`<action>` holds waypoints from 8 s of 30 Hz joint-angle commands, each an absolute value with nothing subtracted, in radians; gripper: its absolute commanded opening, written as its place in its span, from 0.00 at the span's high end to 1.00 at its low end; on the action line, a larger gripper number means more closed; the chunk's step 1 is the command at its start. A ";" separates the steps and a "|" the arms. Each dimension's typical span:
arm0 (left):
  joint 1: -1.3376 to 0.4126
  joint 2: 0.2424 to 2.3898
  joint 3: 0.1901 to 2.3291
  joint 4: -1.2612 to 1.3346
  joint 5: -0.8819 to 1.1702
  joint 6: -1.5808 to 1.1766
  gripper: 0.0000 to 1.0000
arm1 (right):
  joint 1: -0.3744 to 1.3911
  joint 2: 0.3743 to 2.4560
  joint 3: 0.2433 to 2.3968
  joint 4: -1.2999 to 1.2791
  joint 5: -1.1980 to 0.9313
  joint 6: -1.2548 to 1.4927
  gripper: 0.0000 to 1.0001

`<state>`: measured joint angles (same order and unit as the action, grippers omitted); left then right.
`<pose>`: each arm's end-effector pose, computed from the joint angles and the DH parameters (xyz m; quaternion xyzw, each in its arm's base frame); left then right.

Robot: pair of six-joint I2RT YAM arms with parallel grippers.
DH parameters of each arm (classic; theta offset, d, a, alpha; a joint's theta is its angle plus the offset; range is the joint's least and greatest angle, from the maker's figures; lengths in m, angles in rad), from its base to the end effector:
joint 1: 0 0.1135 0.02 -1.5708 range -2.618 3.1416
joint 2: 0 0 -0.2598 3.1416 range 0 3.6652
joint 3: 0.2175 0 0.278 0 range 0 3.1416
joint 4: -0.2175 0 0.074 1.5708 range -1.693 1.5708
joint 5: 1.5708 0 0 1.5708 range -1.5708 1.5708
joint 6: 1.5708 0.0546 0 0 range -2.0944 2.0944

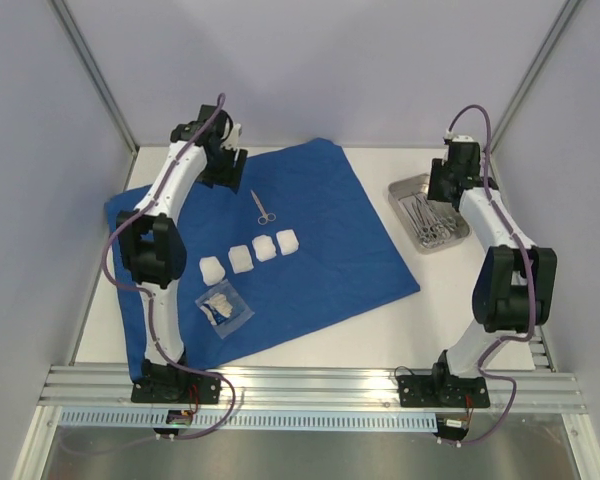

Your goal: Prepare the surgical pack

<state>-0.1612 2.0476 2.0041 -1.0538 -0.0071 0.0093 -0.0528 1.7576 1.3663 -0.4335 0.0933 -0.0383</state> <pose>0.4656 -0.0753 0.2780 0.0819 0.9686 -0.0144 0.2341 0.4283 -0.0277 0.2264 0.0237 0.9301 -0.0600 0.3617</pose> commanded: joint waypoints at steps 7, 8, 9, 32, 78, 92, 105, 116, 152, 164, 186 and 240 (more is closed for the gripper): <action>-0.321 2.232 2.194 -1.042 -0.064 -0.320 0.27 | 0.064 1.601 1.295 -0.492 0.233 0.250 0.58; -0.321 2.243 2.195 -1.032 -0.058 -0.375 0.29 | 0.080 1.600 1.295 -0.514 0.236 0.250 0.58; -0.321 2.258 2.194 -1.010 -0.063 -0.396 0.31 | 0.086 1.598 1.293 -0.526 0.239 0.249 0.59; -0.336 2.531 2.303 -0.966 -0.103 -0.491 0.49 | 0.097 1.399 1.200 -0.615 0.325 0.178 0.59; -0.336 1.847 2.083 -0.865 0.605 -0.086 1.00 | 0.298 1.554 1.500 -0.047 -0.823 0.259 0.21; -0.336 1.704 2.125 -0.887 0.795 -0.115 1.00 | 0.414 1.678 1.473 0.666 -1.032 0.731 0.31; -0.336 1.721 2.181 -0.896 0.825 -0.112 1.00 | 0.442 1.735 1.447 0.695 -1.023 0.764 0.36; -0.336 1.730 2.189 -0.882 0.856 -0.141 1.00 | 0.442 1.786 1.465 0.782 -1.006 0.853 0.47; -0.336 1.756 2.172 -0.873 0.841 -0.138 1.00 | 0.451 1.813 1.503 0.796 -1.022 0.937 0.99; -0.334 1.755 2.237 -0.968 0.672 -0.032 0.00 | 0.385 1.733 1.525 0.292 -0.908 0.596 0.99; -0.334 1.799 1.939 -1.126 -0.244 0.156 0.00 | 0.091 2.147 2.008 -1.109 0.383 -0.273 1.00; 0.029 1.738 1.522 -1.232 0.235 0.184 0.30 | 0.413 1.824 1.646 -0.581 -0.276 0.265 0.31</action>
<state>-0.0193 1.6806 1.5322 -1.1976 0.0727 0.1665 0.4026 1.7546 1.6756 -0.6949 -0.1158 0.1280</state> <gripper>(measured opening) 0.705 0.693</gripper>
